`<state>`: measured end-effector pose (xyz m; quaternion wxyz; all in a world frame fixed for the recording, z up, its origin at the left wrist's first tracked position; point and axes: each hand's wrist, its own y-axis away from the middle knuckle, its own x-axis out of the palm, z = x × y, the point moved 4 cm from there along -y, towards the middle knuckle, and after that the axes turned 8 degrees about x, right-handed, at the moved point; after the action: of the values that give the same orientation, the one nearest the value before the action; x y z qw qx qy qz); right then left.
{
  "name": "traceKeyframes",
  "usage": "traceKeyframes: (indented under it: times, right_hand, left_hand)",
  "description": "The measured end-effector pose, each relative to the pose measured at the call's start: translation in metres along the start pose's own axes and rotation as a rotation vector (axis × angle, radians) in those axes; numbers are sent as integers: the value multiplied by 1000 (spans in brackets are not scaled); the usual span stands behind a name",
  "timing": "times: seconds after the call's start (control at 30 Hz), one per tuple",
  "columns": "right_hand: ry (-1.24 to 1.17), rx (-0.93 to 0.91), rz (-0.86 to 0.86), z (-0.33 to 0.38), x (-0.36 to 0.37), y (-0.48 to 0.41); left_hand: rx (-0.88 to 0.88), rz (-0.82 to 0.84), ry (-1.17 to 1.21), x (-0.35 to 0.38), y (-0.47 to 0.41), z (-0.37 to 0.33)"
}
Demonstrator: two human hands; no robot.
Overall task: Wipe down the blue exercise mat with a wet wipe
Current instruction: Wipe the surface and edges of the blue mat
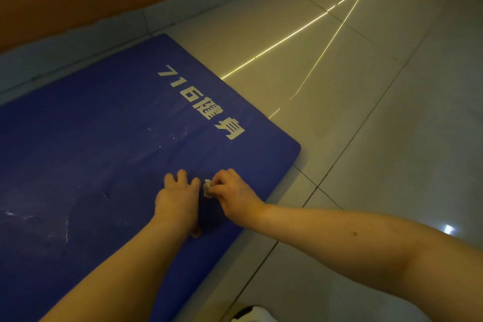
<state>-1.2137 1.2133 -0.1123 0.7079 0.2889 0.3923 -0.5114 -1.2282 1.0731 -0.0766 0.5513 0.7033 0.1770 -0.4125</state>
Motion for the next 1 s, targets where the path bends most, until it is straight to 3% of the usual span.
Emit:
traceKeyframes:
  times: [0.07,0.13,0.3,0.4,0.47,0.53,0.67,0.77,0.83,1.0]
  right_hand:
    - [26,-33,94,-2,-7,-7]
    - [65,39,58,-29,-26,-25]
    - [-118,778,-336,-131,-94,-80]
    - [-127,996,-471,-135,-97,-95]
    - [-46,903,-411,-109,-81,-101]
    - [79,674,-313,-76,-58,-105]
    - [18,196,-33,-12,-4,-86]
    - [91,30,62,-5,-1,-77]
    - [137,64,19,-28,-18,-92]
    - [233,622,-275,-121,-97,-123]
  left_hand:
    - [3,8,-4,-1,-1,1]
    - [18,13,-2,-1,-1,1]
    - [38,22,-21,-1,1,2]
    - [48,11,-37,-1,-2,3]
    - [47,19,-41,0,-3,3]
    - [40,38,-48,-1,-4,3]
    - [33,62,-59,-2,-9,2]
    - [33,66,-60,-3,-10,1]
    - [37,67,-60,-3,-12,2]
    - [67,87,-58,-2,-12,2]
